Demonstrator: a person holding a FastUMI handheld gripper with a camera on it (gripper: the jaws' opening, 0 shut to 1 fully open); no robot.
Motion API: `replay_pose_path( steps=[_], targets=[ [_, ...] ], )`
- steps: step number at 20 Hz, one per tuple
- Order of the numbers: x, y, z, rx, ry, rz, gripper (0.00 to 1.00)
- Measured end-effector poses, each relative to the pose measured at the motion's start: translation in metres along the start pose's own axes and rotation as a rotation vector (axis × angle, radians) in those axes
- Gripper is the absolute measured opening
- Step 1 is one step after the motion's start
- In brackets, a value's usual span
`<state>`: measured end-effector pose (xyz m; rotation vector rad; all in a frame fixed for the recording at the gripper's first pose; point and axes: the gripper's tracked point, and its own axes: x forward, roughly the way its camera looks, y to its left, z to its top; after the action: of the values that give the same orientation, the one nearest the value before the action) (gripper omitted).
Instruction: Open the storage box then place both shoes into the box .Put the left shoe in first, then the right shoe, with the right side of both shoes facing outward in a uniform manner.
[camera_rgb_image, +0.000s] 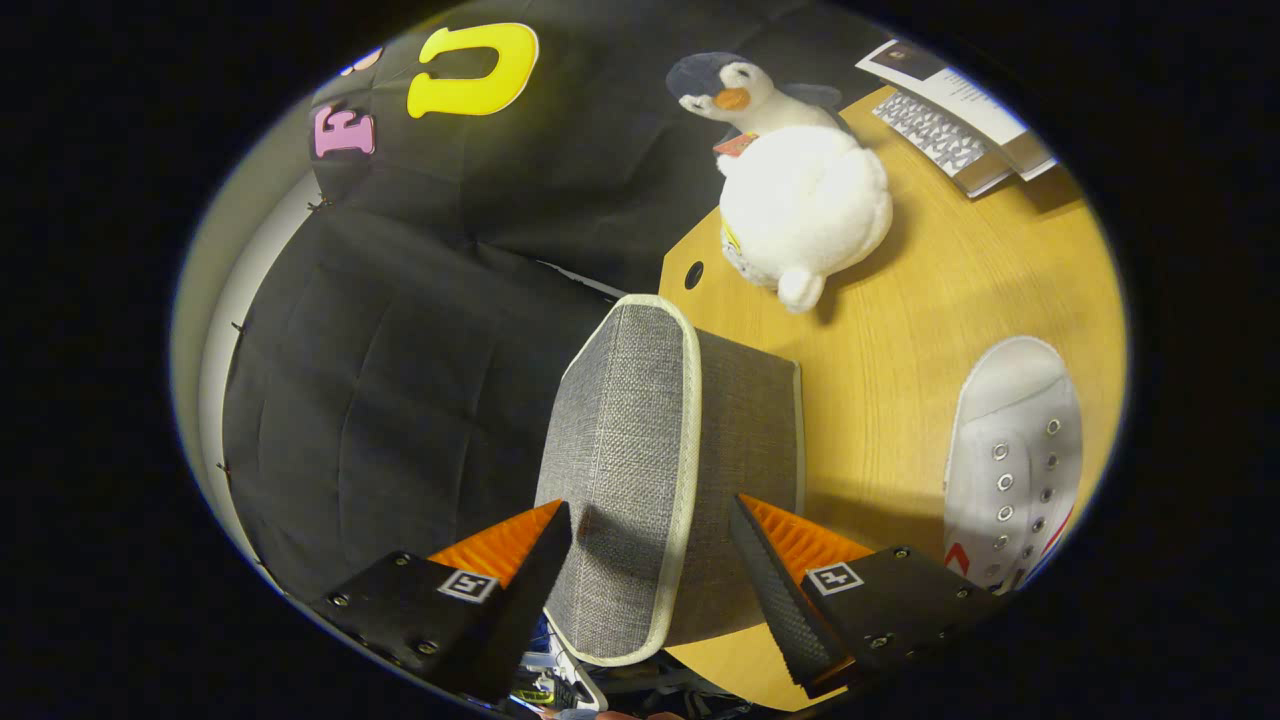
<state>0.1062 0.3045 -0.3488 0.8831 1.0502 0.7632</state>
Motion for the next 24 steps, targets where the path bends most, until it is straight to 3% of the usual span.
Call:
replay_pose_path(
  steps=[3,8,9,10,16,24],
  targets=[
    [0.002,0.013,-0.002,0.021,0.016,0.053,0.88],
    [-0.008,0.022,0.015,0.108,-0.003,0.086,0.13],
    [-0.007,0.023,0.015,0.110,-0.001,0.080,0.12],
    [-0.010,0.026,0.017,0.095,0.011,0.082,0.03],
    [-0.019,0.079,0.029,0.012,0.048,0.105,0.01],
    [-0.005,0.192,0.038,-0.260,0.045,0.064,0.05]
  ],
)
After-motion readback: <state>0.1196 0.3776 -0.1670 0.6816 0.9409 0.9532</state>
